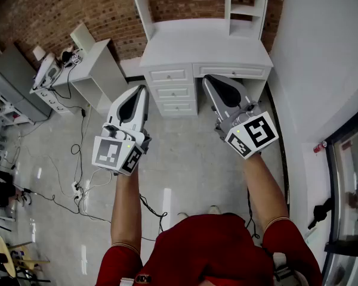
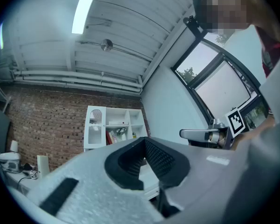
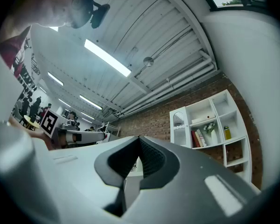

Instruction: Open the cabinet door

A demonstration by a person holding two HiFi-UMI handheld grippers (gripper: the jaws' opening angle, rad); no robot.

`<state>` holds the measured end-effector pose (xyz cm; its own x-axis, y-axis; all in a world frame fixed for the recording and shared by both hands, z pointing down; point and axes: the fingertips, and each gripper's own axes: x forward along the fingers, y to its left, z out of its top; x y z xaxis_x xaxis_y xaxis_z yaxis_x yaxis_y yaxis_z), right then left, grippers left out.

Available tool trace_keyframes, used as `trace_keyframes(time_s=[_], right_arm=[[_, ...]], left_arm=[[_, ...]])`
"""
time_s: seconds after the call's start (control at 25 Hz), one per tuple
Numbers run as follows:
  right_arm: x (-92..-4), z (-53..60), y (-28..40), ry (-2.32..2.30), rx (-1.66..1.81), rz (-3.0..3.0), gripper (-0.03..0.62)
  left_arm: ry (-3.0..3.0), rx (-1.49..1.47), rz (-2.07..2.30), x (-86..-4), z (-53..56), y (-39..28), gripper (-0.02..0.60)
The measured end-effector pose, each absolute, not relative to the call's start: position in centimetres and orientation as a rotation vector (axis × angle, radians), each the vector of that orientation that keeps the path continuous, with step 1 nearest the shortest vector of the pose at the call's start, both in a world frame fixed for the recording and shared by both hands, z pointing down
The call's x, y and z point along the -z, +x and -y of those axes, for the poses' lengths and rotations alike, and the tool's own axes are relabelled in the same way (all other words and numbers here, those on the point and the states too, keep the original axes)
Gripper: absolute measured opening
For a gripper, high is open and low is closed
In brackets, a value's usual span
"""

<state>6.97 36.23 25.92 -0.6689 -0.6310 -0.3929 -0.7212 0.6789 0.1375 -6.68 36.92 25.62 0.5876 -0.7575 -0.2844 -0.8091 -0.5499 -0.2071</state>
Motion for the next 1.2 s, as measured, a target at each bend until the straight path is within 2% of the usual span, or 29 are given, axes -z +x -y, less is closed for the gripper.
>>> trace_keyframes(time_s=[0.52, 1.2], right_arm=[[-26.2, -36.0, 10.0, -1.032, -0.38, -2.575, 0.011], [-28.6, -33.8, 18.4, -1.0, -0.35, -2.583, 0.011]], left_arm=[[-2.504, -0.252, -1.308, -25.9, -36.4, -4.2, 0.002], [-2.49, -0.161, -1.348, -27.0, -32.9, 3.9, 0.003]])
